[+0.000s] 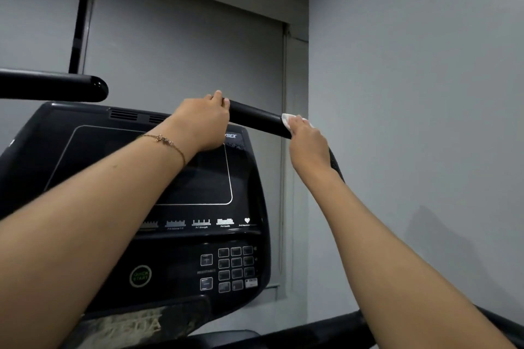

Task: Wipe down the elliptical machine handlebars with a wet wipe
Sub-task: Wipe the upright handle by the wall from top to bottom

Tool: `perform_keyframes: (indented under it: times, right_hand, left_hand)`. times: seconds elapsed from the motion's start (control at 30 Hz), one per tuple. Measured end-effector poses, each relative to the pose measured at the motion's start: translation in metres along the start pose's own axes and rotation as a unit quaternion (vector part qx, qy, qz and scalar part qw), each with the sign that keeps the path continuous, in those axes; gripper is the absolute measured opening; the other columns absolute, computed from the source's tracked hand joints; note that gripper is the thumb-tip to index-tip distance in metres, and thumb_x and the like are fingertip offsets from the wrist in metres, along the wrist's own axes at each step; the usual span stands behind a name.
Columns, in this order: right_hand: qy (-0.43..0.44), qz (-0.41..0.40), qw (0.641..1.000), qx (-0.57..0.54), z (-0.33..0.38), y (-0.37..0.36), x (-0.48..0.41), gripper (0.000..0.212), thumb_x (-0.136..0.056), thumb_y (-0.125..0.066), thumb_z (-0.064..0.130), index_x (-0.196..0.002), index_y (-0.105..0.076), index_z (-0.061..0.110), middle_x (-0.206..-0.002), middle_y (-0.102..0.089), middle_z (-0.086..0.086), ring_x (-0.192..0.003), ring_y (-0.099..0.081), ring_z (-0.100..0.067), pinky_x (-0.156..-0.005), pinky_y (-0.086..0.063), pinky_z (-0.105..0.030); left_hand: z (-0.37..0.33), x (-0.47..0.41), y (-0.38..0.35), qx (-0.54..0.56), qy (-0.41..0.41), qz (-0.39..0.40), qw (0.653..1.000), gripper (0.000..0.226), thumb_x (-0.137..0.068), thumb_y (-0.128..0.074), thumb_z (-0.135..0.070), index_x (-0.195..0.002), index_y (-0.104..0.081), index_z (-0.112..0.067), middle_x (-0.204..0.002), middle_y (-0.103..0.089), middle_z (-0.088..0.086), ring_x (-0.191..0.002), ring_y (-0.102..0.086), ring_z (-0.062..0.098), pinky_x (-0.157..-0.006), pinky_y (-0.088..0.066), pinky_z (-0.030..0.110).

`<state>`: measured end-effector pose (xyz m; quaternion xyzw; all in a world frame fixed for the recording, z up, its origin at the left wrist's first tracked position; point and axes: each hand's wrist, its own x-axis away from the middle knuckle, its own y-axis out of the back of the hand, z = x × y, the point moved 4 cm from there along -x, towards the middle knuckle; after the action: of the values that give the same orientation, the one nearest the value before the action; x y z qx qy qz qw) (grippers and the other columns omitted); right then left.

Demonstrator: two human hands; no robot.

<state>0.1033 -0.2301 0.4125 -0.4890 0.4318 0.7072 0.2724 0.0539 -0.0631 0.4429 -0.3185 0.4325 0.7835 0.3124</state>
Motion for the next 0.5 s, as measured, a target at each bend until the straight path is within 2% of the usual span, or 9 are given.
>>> perform_keyframes:
  times: [0.1, 0.2, 0.27, 0.37, 0.43, 0.5]
  right_hand:
    - [0.033, 0.011, 0.999, 0.026, 0.009, 0.001, 0.002, 0.053, -0.086, -0.036, -0.011, -0.132, -0.041, 0.014, -0.125, -0.049, -0.009, -0.112, -0.048, -0.025, -0.084, -0.043, -0.033]
    - [0.040, 0.005, 0.999, 0.031, -0.004, -0.001, 0.012, 0.058, -0.081, -0.034, -0.016, -0.130, -0.042, 0.014, -0.128, -0.046, -0.006, -0.112, -0.048, -0.024, -0.083, -0.045, -0.034]
    - [0.018, 0.009, 0.997, 0.068, -0.008, 0.001, 0.011, 0.054, -0.084, -0.035, -0.012, -0.133, -0.040, 0.011, -0.129, -0.046, -0.008, -0.115, -0.046, -0.025, -0.087, -0.044, -0.035]
    - [0.038, 0.026, 0.993, 0.107, 0.003, 0.002, -0.002, 0.051, -0.085, -0.036, -0.009, -0.133, -0.036, 0.009, -0.127, -0.048, -0.009, -0.117, -0.045, -0.024, -0.086, -0.043, -0.032]
    - [0.050, 0.035, 0.991, 0.122, 0.000, 0.001, 0.005, 0.055, -0.085, -0.035, -0.009, -0.136, -0.032, 0.009, -0.133, -0.042, -0.008, -0.123, -0.040, -0.023, -0.086, -0.044, -0.031]
    - [0.045, 0.046, 0.985, 0.161, -0.013, -0.001, 0.022, 0.058, -0.087, -0.033, -0.009, -0.142, -0.024, 0.006, -0.145, -0.030, -0.010, -0.136, -0.028, -0.024, -0.093, -0.044, -0.031]
  left_hand:
    - [-0.005, 0.000, 0.000, -0.005, 0.004, 0.008, 1.000, 0.057, -0.094, -0.031, -0.011, -0.148, -0.013, 0.001, -0.154, -0.013, 0.020, -0.138, -0.028, 0.029, -0.097, -0.043, 0.042]
    - [-0.006, 0.000, 0.002, -0.010, 0.011, 0.008, 1.000, 0.056, -0.095, -0.030, -0.010, -0.147, -0.013, 0.002, -0.154, -0.012, 0.021, -0.139, -0.027, 0.030, -0.098, -0.042, 0.041]
    - [-0.009, 0.000, 0.003, -0.022, 0.019, 0.005, 1.000, 0.055, -0.096, -0.032, -0.012, -0.147, -0.017, 0.003, -0.153, -0.016, 0.022, -0.137, -0.030, 0.031, -0.101, -0.040, 0.039]
    - [-0.018, -0.006, 0.006, -0.022, 0.013, -0.020, 0.999, 0.051, -0.097, -0.036, -0.014, -0.145, -0.025, -0.001, -0.148, -0.028, 0.021, -0.134, -0.035, 0.031, -0.106, -0.036, 0.038]
    - [-0.025, -0.008, 0.005, -0.008, -0.007, -0.036, 0.999, 0.055, -0.097, -0.037, -0.016, -0.148, -0.018, -0.008, -0.151, -0.024, 0.018, -0.137, -0.030, 0.032, -0.109, -0.031, 0.039]
    - [-0.029, -0.007, 0.001, 0.010, -0.015, -0.039, 0.999, 0.058, -0.097, -0.037, -0.015, -0.150, -0.013, -0.013, -0.154, -0.017, 0.017, -0.140, -0.024, 0.032, -0.110, -0.031, 0.040]
